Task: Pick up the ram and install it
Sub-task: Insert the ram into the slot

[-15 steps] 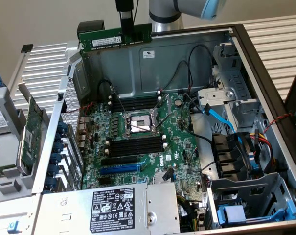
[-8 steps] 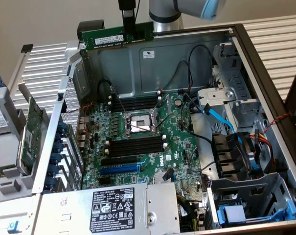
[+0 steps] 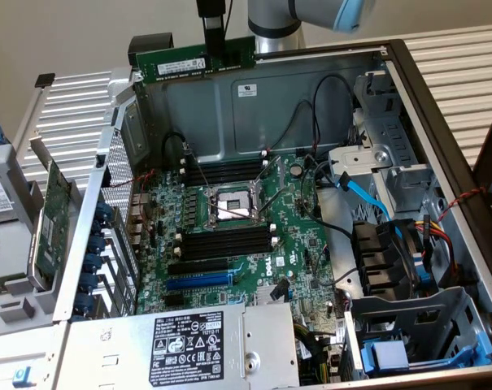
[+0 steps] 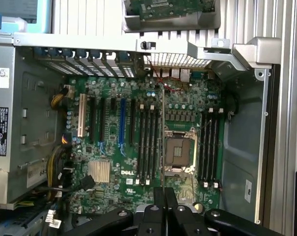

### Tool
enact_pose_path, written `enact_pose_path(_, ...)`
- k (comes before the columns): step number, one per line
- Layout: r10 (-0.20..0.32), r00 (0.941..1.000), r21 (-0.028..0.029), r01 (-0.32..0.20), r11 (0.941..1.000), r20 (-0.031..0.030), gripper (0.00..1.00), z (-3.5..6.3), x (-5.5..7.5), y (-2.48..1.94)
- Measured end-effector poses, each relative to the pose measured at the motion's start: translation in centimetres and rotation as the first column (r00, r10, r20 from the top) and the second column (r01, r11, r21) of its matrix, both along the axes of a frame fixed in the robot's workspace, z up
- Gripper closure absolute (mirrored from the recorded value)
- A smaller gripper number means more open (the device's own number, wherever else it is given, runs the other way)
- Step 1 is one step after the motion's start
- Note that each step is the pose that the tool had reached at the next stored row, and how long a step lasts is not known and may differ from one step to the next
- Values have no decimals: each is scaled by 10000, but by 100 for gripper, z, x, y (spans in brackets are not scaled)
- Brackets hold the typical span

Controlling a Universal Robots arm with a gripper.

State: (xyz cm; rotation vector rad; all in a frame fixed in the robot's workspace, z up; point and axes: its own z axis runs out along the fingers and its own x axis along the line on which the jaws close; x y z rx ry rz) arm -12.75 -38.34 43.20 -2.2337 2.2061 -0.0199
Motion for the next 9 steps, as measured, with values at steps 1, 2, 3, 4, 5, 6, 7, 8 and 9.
enact_pose_path(1,0,10000,0,0,10000,0,87,-4,0,0)
enact_pose_path(2,0,10000,-2,0,10000,-1,87,-9,0,0)
enact_pose_path(3,0,10000,2,0,10000,-1,87,-18,0,0)
enact_pose_path(4,0,10000,21,0,10000,0,87,-28,0,-1)
enact_pose_path(5,2,10000,63,-2,10000,-2,87,-35,0,-3)
enact_pose_path(6,-1,10000,109,1,9999,-3,87,-44,0,-8)
enact_pose_path(7,-13,10000,169,13,9999,-4,87,-62,3,-17)
enact_pose_path(8,-46,10000,210,46,9998,-2,87,-80,5,-26)
enact_pose_path(9,-138,9999,230,138,9996,-2,87,-99,5,-32)
